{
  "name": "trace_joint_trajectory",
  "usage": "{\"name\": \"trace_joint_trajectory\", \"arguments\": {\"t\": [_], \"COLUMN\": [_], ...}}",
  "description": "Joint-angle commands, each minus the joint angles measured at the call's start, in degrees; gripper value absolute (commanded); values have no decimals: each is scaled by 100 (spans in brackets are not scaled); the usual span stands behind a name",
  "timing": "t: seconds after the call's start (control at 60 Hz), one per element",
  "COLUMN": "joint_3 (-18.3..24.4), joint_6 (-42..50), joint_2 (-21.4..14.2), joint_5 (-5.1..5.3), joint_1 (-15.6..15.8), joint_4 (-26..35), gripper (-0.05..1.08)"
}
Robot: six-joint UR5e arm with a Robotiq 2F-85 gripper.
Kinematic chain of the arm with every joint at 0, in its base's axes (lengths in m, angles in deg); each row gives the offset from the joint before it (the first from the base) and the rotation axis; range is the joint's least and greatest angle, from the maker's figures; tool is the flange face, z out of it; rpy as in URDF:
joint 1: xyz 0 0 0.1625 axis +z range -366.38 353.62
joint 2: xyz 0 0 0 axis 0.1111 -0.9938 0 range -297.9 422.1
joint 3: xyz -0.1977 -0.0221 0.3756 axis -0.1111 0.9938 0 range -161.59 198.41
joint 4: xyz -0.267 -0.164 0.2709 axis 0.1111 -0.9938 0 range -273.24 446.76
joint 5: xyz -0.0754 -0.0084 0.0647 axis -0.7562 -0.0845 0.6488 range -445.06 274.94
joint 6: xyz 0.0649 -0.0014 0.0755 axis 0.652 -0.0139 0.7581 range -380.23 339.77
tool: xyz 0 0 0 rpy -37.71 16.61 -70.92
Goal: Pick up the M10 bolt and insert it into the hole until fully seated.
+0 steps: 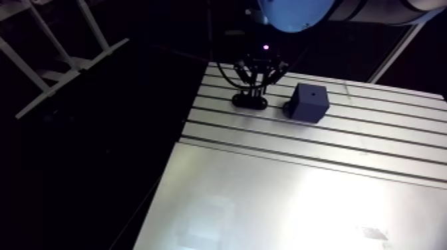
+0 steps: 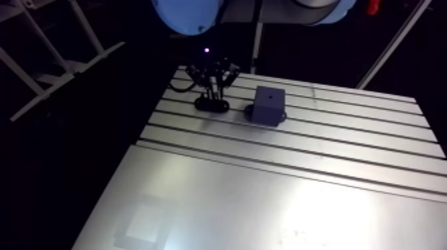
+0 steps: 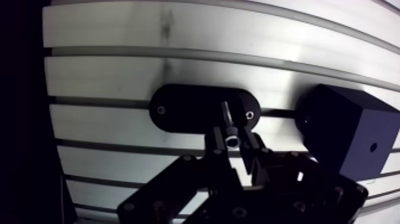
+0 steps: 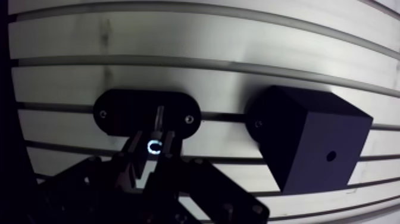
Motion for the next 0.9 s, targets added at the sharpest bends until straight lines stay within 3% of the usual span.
{"name": "trace_joint_trajectory", "arguments": {"t": [0.017,0.35,0.55,0.9], "joint_3": [-4,4,106,367], "joint_6": [1,0,-18,-18], "joint_2": [0,0,-17,-110], "joint_5": [0,7,227,203], "joint_1": [-7,-41,-67,-51], "joint_4": [0,-40,-149,194], "gripper": [72,77,82,87]}}
